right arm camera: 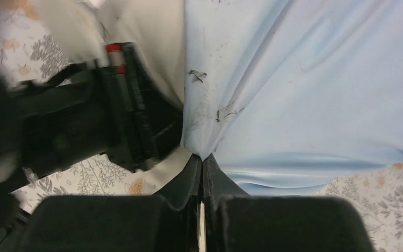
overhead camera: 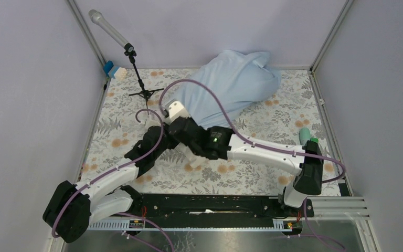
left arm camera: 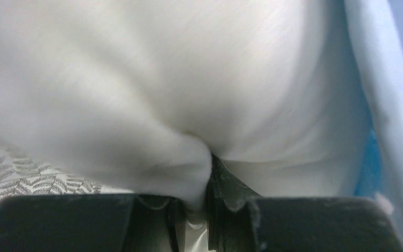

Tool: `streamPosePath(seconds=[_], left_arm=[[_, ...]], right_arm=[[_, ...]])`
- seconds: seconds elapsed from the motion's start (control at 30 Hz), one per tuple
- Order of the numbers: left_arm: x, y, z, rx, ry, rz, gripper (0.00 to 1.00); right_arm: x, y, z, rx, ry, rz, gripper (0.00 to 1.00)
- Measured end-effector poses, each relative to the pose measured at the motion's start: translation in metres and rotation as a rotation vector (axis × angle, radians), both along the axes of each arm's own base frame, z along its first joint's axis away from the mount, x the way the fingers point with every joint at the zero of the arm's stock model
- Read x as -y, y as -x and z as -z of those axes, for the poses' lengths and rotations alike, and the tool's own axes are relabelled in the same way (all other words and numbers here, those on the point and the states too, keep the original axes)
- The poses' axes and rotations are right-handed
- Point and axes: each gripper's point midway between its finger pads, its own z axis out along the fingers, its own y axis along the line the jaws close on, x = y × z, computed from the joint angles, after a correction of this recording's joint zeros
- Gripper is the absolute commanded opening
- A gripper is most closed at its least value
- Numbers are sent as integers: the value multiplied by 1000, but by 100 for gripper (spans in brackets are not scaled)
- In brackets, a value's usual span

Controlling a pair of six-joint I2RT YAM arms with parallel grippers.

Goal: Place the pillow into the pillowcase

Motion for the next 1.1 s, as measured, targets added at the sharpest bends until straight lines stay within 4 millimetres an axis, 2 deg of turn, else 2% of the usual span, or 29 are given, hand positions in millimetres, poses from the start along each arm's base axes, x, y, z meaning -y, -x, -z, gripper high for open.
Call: streamPosePath(seconds=[0.07,0.17,0.23,0.37,0.5,0.53,0.6,0.67,0.77,0.8,0.93,1.1], left_arm=[[-1,-5,-8,14,-9,-14,0],[-3,-15,-27,53,-24,-41,0],[-3,-20,-41,84,-32,-50,0],[-3,-28,-65,138,-72,-41,1],[1,-35,-104,210,-110,-9,44],[3,-36,-116,229,-122,3,51],[5,-38,-153,287,-129,20,63],[5,-38,-190,357,-123,28,71],[-2,-31,-247,467,-96,19,75],[-5,-27,-261,493,-87,18,75],[-19,-3,-298,558,-60,18,75],[-53,26,-308,557,-53,-57,74]], right_arm=[[11,-14,-2,-39,-42,30,0],[32,-36,-17,-73,-118,87,0],[38,-39,-34,-74,-159,93,0],[35,-36,-70,-64,-213,68,0],[39,-43,-121,-18,-249,71,0],[39,-48,-138,1,-267,76,0],[42,-60,-172,39,-316,88,0],[51,-75,-207,78,-384,112,0],[72,-97,-253,142,-496,147,0],[80,-103,-266,162,-530,159,0],[101,-116,-286,175,-614,168,0],[107,-135,-276,131,-672,165,0]])
